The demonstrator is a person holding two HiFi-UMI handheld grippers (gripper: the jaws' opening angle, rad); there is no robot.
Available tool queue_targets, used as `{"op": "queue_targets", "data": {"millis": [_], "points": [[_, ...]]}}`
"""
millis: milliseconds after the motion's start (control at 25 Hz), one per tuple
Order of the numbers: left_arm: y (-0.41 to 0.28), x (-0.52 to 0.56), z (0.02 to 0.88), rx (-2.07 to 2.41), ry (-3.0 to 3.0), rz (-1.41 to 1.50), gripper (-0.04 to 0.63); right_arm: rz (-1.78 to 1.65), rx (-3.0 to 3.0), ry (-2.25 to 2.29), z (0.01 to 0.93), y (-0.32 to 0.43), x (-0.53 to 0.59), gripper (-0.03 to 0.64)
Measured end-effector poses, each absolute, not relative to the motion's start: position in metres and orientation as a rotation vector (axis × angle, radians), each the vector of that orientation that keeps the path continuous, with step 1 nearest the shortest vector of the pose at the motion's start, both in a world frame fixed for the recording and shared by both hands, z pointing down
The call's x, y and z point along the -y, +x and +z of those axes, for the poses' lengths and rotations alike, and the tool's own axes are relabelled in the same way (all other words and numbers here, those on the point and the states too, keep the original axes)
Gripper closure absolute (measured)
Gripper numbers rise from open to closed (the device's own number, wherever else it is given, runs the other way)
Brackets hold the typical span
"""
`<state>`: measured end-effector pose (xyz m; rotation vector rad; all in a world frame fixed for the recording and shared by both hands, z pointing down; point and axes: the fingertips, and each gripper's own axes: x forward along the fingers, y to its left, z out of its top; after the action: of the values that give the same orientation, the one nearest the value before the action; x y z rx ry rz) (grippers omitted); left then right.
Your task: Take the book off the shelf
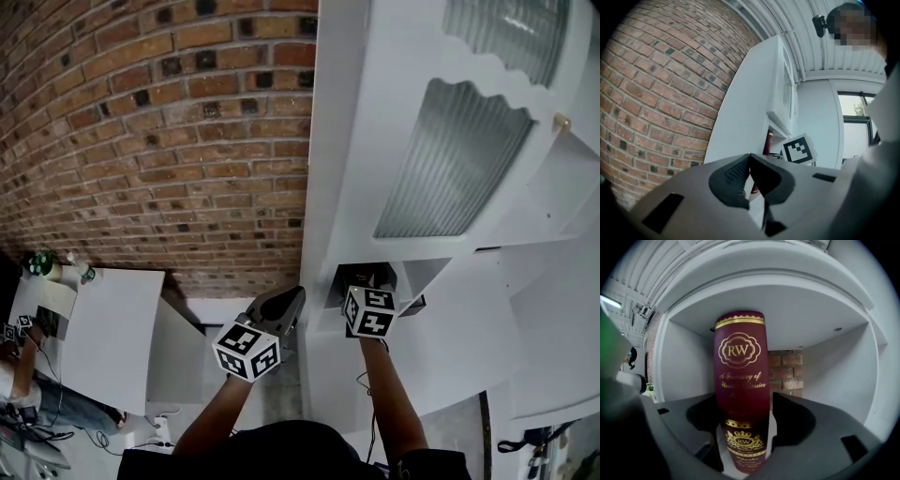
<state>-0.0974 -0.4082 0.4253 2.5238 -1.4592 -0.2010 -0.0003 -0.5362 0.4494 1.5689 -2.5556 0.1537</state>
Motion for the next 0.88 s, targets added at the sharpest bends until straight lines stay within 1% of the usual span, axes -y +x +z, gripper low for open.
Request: {"op": "queue_targets", "data": {"millis": [160,640,680,720,880], "points": [[-0.111,0.411,0.424,1.495,2.495,-0.218,0.578,0.144,2.551,1.571,0.45,-0.007,0.544,0.307],[-0.113,0.416,0.43,1.49,2.479,-0.222,0.578,0.11,2.521,1.574,0.454,-0.009,0.553,0.311],[-0.112,0.416,0.43,1.489,2.48,-0.221,0.578,0.099,2.513,1.582,0.454,-0.008,0.554,0.361],[-0.112,0.417,0.431,1.487,2.48,-0.219,0.578,0.092,2.509,1.589,0.454,-0.006,0.554,0.382],[-0.112,0.417,0.433,1.486,2.474,-0.218,0.578,0.093,2.505,1.594,0.454,-0.006,0.554,0.385]]}}
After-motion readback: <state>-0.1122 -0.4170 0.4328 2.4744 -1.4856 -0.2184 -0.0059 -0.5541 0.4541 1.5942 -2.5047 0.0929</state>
